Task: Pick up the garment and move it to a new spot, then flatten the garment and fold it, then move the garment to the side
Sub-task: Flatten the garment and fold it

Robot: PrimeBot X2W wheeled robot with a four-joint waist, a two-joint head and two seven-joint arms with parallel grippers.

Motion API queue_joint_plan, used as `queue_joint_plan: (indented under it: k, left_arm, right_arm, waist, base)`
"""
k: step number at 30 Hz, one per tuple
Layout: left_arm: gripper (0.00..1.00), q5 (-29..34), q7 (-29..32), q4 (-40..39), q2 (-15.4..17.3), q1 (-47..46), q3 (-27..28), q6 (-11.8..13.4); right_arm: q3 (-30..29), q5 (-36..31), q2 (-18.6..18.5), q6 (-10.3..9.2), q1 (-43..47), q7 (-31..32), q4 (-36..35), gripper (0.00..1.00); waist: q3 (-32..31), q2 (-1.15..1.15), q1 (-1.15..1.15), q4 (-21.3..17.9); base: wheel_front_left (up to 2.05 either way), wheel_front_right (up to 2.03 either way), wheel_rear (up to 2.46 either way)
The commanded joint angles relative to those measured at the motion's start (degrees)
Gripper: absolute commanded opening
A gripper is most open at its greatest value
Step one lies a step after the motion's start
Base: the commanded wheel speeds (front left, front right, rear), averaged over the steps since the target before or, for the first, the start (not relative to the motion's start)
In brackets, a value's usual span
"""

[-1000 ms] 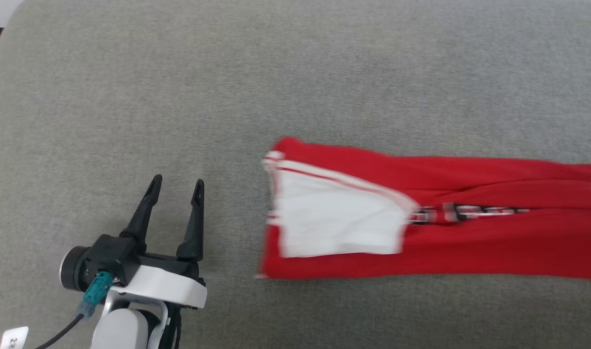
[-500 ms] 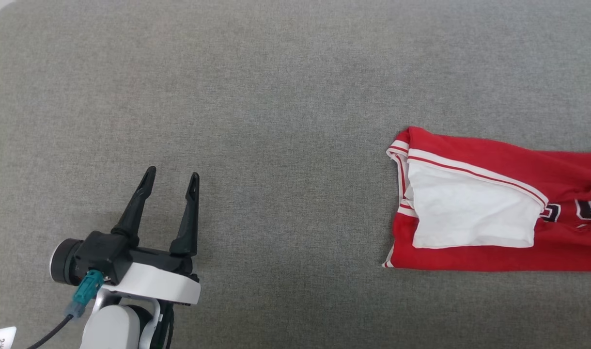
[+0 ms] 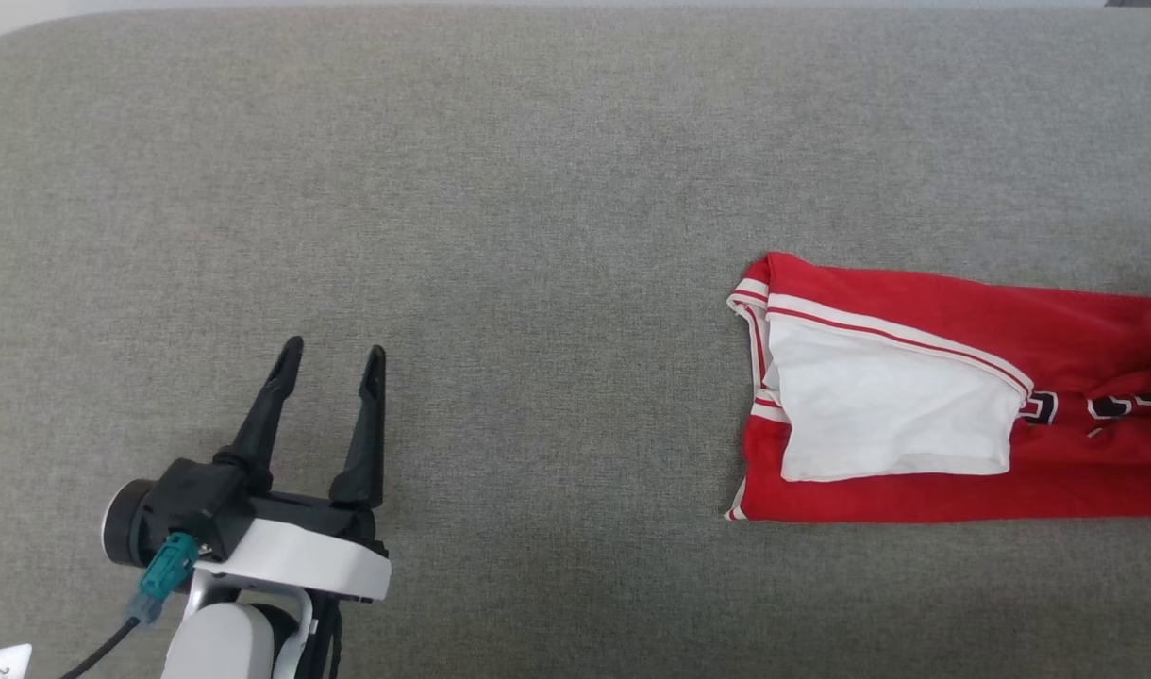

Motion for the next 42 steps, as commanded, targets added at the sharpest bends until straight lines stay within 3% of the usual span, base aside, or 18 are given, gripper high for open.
queue_joint_plan:
  k: [1, 6, 17, 24, 31, 32, 33, 34, 35, 42]
  left_arm:
    - [1.0, 0.4, -0.3, -0.3, -0.3, 0.1, 0.3, -0.1]
    - [1.0, 1.0, -0.3, -0.3, -1.1, -0.7, -0.1, -0.1]
    - [1.0, 0.2, -0.3, 0.6, -3.2, -2.4, -0.7, -0.1]
    - [1.0, -0.5, -0.3, 1.2, -4.0, -2.9, -1.3, -0.1]
    - [1.0, -0.9, -0.3, 2.0, -4.4, -3.3, -2.5, -0.1]
    - [1.0, -1.0, -0.3, 2.1, -4.5, -3.3, -2.4, -0.1]
    - [1.0, -1.0, -0.3, 2.2, -4.5, -3.2, -2.3, -0.1]
    - [1.0, -1.1, -0.3, 2.4, -4.5, -2.9, -1.8, -0.1]
    - [1.0, -1.1, -0.3, 2.5, -4.5, -2.7, -1.7, -0.1]
    - [1.0, -0.9, -0.3, 3.1, -4.0, -1.6, -0.9, -0.1]
  right_arm:
    - [0.3, -1.8, 1.0, -0.01, -1.1, 1.3, -3.7, 0.0]
    - [1.1, -6.6, 3.9, -0.01, -2.3, 5.3, -11.2, 0.0]
    - [1.0, -19.2, 17.4, -0.01, -4.9, 15.7, -18.9, 0.0]
    - [-0.3, -23.1, 23.0, -0.01, -5.0, 19.4, -17.1, 0.0]
    - [-1.1, -22.5, 27.0, -0.01, -3.2, 18.1, -9.5, 0.0]
    - [-1.2, -22.6, 27.6, -0.01, -3.0, 17.5, -8.6, 0.04]
    - [-1.2, -22.7, 28.1, -0.01, -3.0, 16.9, -7.9, 0.21]
    - [-1.1, -22.8, 28.7, -0.01, -3.1, 15.8, -7.2, 0.89]
    - [-1.3, -22.6, 29.0, -0.01, -3.1, 15.2, -7.1, 1.0]
    - [-3.8, -19.4, 26.8, -0.01, -2.5, 12.5, -10.4, 1.0]
  waist:
    - [0.1, 0.0, 0.0, -0.1]
    - [0.6, 0.0, 0.0, 0.1]
    - [1.9, 0.0, 0.0, 3.9]
    - [2.9, 0.0, 0.0, 6.2]
    - [2.9, 0.0, 0.0, 7.2]
    - [2.8, 0.0, 0.0, 7.2]
    - [2.7, 0.0, 0.0, 7.1]
    - [2.3, 0.0, 0.0, 6.7]
    - [2.0, 0.0, 0.0, 6.4]
    - [-0.3, 0.0, 0.0, 3.5]
  base:
    - [0.0, 0.0, 0.0]
    - [0.0, 0.0, 0.0]
    - [0.0, 0.0, 0.0]
    - [0.0, 0.0, 0.0]
    - [0.0, 0.0, 0.0]
    - [0.0, 0.0, 0.0]
    - [0.0, 0.0, 0.0]
    - [0.0, 0.0, 0.0]
    - [0.0, 0.0, 0.0]
    - [0.0, 0.0, 0.0]
